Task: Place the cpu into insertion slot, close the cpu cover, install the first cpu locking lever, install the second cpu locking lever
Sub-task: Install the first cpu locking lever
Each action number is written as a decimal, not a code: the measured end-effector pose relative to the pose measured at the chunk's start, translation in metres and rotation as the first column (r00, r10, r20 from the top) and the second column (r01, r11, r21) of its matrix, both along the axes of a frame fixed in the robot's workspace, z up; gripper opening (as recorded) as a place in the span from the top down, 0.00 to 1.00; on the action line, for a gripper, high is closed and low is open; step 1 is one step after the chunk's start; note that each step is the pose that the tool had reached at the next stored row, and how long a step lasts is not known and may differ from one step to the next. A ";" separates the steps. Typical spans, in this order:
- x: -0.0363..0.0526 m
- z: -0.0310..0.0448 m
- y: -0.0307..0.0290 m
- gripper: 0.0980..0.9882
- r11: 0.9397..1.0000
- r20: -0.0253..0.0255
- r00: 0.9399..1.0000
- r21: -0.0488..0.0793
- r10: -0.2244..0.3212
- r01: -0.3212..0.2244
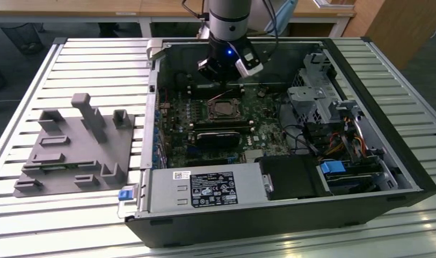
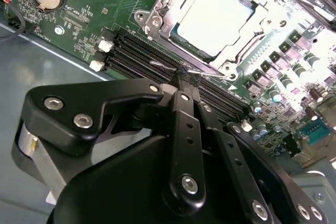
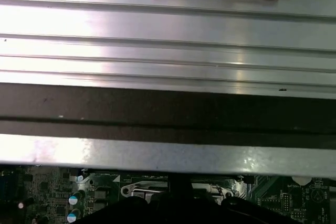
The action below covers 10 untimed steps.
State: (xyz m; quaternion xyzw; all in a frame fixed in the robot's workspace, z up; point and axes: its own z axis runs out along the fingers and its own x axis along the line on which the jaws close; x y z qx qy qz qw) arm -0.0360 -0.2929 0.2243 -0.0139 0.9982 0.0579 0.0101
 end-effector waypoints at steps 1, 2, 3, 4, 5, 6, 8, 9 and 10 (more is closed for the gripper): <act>0.0002 -0.0003 0.0001 0.99 1.000 0.000 1.000 0.000 0.002 -0.002; 0.0005 -0.0005 0.0002 0.99 1.000 0.000 1.000 0.000 0.003 -0.003; 0.0013 -0.0008 0.0002 0.99 1.000 0.000 1.000 0.000 0.003 -0.003; 0.0021 -0.0010 0.0003 0.99 1.000 0.000 1.000 0.000 0.003 -0.003; 0.0028 -0.0013 0.0004 0.99 1.000 0.000 1.000 0.000 0.003 -0.003; 0.0035 -0.0015 0.0005 0.99 1.000 0.000 1.000 0.000 0.003 -0.003; 0.0047 -0.0021 0.0008 0.99 1.000 0.000 1.000 0.000 0.003 -0.003; 0.0052 -0.0024 0.0010 0.99 1.000 0.000 1.000 0.000 0.003 -0.003; 0.0055 -0.0028 0.0011 0.99 1.000 0.000 1.000 0.000 0.003 -0.003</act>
